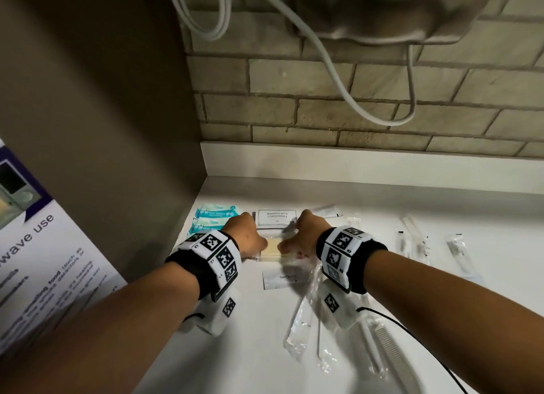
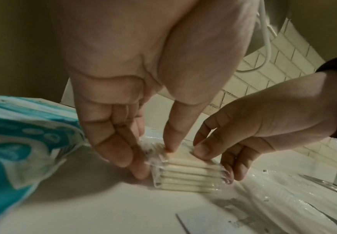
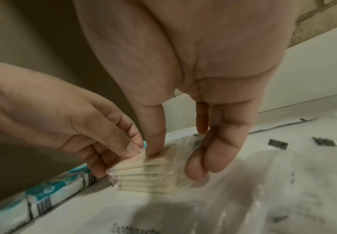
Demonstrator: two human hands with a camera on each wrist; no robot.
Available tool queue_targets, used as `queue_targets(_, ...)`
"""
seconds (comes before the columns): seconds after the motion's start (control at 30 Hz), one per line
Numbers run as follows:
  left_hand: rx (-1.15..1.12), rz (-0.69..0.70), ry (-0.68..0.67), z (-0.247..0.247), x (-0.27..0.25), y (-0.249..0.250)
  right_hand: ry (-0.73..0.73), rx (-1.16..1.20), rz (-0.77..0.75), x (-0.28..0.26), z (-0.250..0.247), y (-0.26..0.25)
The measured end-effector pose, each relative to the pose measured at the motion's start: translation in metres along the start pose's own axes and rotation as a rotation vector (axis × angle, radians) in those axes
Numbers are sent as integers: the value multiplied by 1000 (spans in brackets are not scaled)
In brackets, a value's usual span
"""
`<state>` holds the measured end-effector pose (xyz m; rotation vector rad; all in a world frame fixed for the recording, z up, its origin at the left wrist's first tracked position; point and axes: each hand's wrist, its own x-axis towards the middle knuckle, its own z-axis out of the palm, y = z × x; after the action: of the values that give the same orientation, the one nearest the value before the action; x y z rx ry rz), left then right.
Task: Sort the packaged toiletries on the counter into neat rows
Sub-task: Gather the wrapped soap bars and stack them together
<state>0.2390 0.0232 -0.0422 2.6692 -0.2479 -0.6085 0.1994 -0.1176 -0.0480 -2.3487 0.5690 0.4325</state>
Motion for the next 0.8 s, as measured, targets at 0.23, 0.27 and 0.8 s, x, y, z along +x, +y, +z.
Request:
queue_targets(0.23, -79, 5, -19, 0, 0, -4, -13, -29, -26, -2, 1, -2)
queue_targets(0.27, -87, 7, -21, 1, 0, -5, -10, -43, -35, -3, 1, -1)
queue_targets(0.8, 218, 263, -42, -12, -6, -9, 27, -720, -342, -26, -17, -18)
